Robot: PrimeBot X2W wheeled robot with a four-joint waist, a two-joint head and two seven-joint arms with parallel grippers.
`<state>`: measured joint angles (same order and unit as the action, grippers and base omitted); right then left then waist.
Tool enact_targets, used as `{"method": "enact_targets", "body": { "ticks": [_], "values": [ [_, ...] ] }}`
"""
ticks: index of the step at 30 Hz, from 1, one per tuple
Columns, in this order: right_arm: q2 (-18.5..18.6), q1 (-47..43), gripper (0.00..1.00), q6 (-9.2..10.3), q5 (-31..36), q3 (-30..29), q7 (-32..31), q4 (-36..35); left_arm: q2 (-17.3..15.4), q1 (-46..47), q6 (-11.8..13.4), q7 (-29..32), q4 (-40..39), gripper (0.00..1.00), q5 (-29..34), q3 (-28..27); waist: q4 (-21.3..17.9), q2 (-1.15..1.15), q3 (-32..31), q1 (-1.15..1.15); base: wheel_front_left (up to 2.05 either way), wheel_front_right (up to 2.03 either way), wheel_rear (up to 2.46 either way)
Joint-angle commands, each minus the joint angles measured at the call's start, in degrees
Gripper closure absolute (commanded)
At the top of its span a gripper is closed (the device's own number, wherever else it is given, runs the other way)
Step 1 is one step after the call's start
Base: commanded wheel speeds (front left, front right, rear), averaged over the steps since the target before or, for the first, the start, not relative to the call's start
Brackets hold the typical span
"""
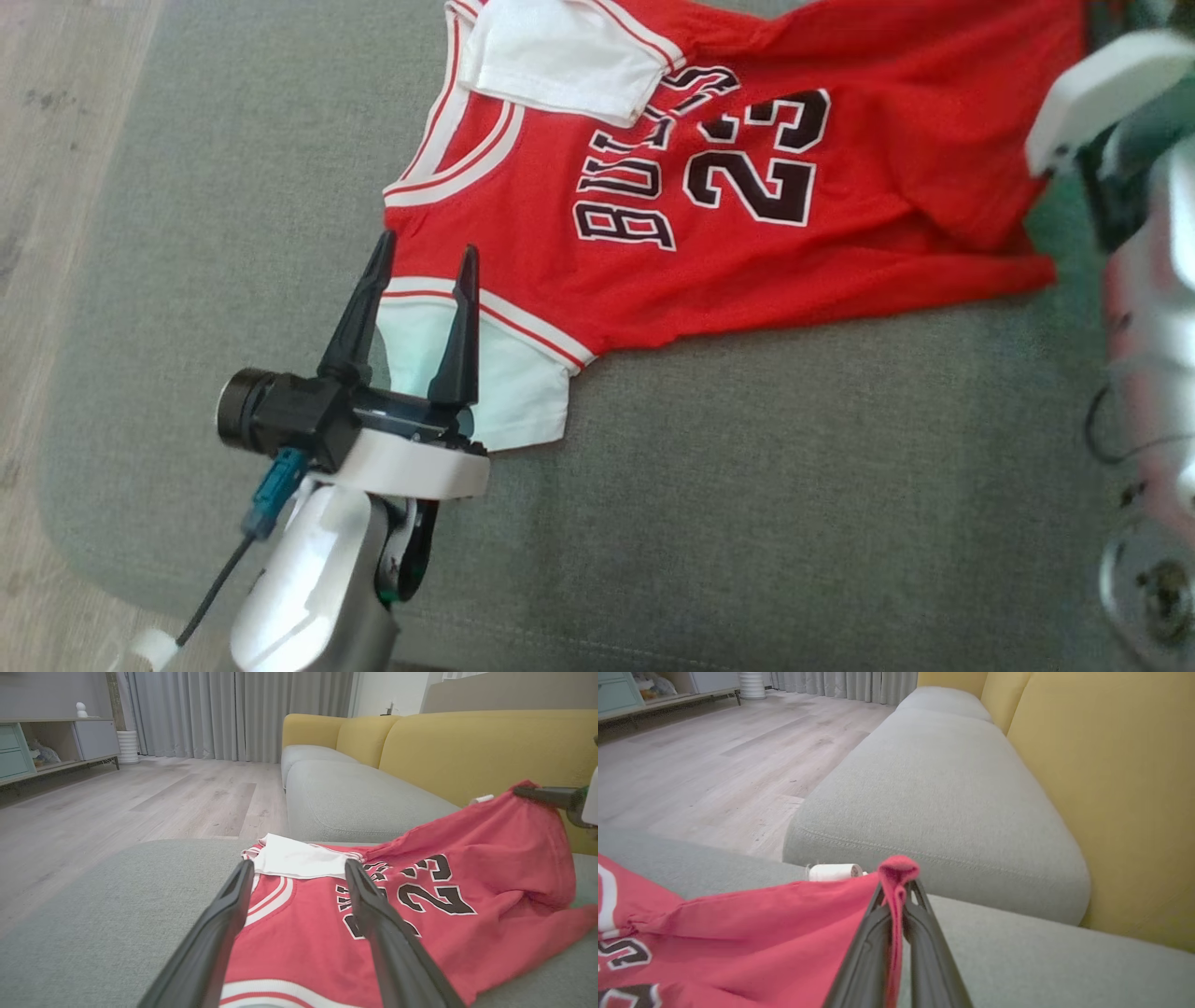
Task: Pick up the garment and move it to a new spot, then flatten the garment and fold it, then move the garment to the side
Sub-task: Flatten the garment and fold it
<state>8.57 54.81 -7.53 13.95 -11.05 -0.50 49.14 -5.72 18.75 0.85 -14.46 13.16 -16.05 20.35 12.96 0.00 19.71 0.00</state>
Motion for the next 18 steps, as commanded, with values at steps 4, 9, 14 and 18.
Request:
{"method": "enact_targets", "body": {
  "ticks": [4,9,14,18],
  "values": [
    [2.2,7.0,1.0,0.04,1.8,3.2,0.3,-0.9,0.3,2.3,-1.0,-0.5,-1.5,0.0,0.7,-2.3,1.1,0.0,1.1,0.0,0.0,0.0,0.0],
    [5.4,12.6,0.97,0.04,2.9,6.0,1.7,3.7,1.3,2.6,-2.2,-0.5,-1.0,0.0,1.0,-2.3,3.0,0.0,1.5,0.0,0.0,0.0,0.0],
    [7.4,15.6,0.0,0.04,4.4,6.8,5.6,8.5,1.8,2.9,-2.6,-0.5,-0.5,0.0,1.3,-3.0,4.2,0.0,1.5,0.0,0.0,0.0,0.0],
    [7.1,16.2,0.0,0.04,3.6,6.3,9.5,11.0,2.0,2.3,-2.7,-0.5,-0.6,0.0,1.7,-4.1,3.6,0.0,0.7,0.0,0.0,0.0,0.0]
  ]
}}
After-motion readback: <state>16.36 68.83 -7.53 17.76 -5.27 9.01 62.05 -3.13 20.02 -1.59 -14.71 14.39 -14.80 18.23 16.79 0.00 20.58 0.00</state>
